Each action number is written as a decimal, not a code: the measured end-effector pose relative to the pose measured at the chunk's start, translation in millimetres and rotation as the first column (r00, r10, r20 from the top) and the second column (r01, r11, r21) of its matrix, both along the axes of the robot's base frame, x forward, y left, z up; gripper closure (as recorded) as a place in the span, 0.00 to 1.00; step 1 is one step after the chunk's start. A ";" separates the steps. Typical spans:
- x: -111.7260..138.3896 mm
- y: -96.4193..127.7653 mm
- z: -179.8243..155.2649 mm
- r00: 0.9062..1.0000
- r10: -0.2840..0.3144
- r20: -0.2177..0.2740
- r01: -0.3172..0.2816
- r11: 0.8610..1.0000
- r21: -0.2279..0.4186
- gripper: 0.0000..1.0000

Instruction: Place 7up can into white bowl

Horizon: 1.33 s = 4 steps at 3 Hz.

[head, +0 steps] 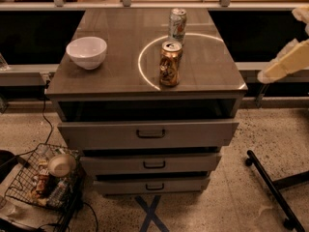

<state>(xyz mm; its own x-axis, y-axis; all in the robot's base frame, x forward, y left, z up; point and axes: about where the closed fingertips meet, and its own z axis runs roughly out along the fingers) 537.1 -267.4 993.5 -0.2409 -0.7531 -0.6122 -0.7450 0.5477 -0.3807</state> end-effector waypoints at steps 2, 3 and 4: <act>82.0 9.9 -11.6 0.977 -0.055 0.206 -0.023 0.934 0.357 0.00; 94.7 21.2 -15.4 0.975 -0.068 0.210 -0.027 0.908 0.418 0.00; 94.8 21.3 -15.4 0.975 -0.068 0.210 -0.027 0.908 0.418 0.00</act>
Offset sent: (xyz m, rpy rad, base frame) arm 0.1222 0.0145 -0.0181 0.5769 -0.3228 -0.0185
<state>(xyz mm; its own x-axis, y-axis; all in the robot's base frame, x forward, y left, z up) 631.8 -246.1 978.1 -0.0803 -0.4146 -0.9065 -0.6581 0.7051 -0.2641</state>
